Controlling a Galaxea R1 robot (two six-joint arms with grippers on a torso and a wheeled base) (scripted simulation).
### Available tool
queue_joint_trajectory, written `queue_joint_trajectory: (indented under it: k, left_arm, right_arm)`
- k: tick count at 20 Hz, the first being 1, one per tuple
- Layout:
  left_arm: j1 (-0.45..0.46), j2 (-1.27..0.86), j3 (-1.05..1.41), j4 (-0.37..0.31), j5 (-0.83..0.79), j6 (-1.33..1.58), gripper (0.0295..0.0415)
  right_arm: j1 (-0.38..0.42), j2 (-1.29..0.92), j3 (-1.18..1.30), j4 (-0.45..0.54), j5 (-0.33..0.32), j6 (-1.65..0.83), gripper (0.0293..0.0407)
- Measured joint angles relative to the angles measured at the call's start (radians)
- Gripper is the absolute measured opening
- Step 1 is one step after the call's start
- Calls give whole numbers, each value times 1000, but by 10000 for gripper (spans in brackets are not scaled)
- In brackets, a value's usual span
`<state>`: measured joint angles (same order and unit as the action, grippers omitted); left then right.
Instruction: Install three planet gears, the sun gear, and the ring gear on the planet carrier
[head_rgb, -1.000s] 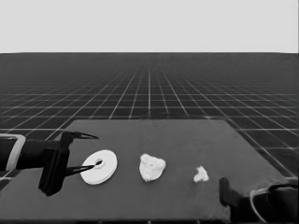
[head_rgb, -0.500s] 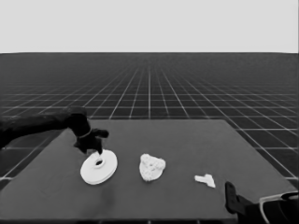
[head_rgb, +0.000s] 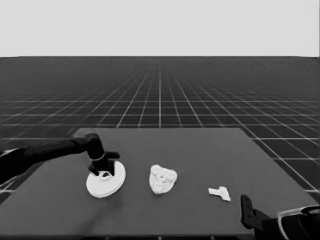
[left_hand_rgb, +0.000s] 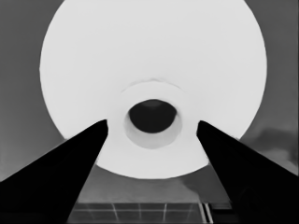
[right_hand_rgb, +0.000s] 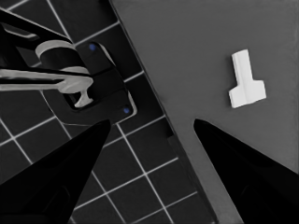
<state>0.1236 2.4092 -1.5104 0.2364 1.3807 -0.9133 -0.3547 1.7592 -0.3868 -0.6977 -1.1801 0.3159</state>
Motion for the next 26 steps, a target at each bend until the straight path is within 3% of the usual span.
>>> queue_joint_trajectory:
  k: [4, 5, 14, 17, 24, 26]
  left_arm:
    - [6, 3, -7, 4, -5, 3, 385]
    - [6, 3, -8, 4, -6, 3, 349]
    - [6, 4, -8, 5, -6, 3, 348]
    - [-149, -44, 97, -114, 99, -35, 348]
    - [-191, -46, 101, -149, 123, -35, 348]
    - [-168, 310, 112, -103, 159, -462, 348]
  right_arm:
    - [0, 0, 0, 0, 0, 0, 385]
    - [0, 0, 0, 0, 0, 0, 385]
    - [0, 0, 0, 0, 0, 0, 385]
    - [0, 0, 0, 0, 0, 0, 385]
    - [0, 0, 0, 0, 0, 0, 385]
    - [0, 0, 0, 0, 0, 0, 385]
